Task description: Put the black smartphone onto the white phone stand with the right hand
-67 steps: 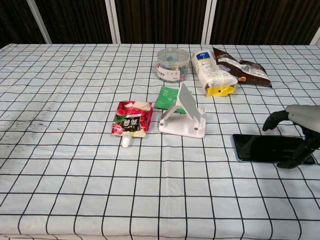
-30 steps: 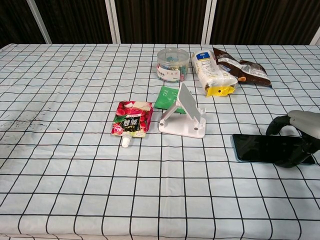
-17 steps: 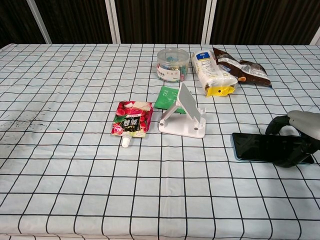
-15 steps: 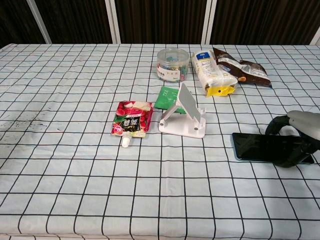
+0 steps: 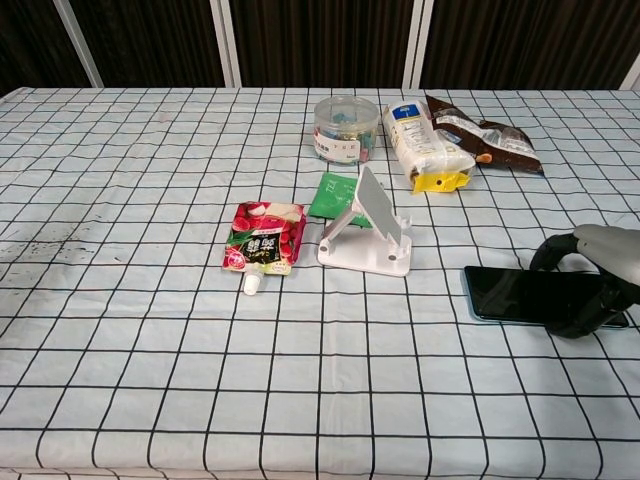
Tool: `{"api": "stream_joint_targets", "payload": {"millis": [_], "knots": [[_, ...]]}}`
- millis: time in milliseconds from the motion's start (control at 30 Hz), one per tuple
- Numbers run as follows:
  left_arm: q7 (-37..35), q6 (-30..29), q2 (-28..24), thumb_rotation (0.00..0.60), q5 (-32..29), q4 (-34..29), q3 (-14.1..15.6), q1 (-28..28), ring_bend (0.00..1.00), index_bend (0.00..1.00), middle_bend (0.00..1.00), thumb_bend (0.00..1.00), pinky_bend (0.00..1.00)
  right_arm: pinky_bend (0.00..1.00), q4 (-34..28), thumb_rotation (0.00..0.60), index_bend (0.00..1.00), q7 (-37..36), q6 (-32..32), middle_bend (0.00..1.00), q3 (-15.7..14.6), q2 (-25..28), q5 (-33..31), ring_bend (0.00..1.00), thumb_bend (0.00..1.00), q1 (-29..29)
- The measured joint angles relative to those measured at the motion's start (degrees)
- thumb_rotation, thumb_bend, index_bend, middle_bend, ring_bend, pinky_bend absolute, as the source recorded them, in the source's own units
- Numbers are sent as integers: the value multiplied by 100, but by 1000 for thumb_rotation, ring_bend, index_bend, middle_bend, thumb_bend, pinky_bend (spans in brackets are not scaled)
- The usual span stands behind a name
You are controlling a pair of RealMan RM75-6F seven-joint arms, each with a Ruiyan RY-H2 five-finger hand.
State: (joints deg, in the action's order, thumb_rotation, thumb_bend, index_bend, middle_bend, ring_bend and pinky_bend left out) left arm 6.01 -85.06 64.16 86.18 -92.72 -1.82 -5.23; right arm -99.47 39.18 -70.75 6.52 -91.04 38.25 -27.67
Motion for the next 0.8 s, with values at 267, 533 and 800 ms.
{"api": "stream_joint_targets", "payload": {"millis": [267, 533, 800], "knots": [[-5, 4, -4, 600, -11, -10, -3, 1, 0, 0, 0, 0, 0, 151, 80, 600, 400, 17, -29, 338, -20, -46, -65, 57, 309, -6], [-12, 18, -12, 600, -24, -20, -1, 0, 0, 0, 0, 0, 0, 172, 191, 600, 640, 12, -82, 580, -87, -90, 42, 269, 357, 11], [-23, 24, -19, 600, -35, -32, -4, 0, 0, 0, 0, 0, 0, 178, 259, 600, 794, -198, -203, 709, -102, -121, 387, 368, 423, 85]]}}
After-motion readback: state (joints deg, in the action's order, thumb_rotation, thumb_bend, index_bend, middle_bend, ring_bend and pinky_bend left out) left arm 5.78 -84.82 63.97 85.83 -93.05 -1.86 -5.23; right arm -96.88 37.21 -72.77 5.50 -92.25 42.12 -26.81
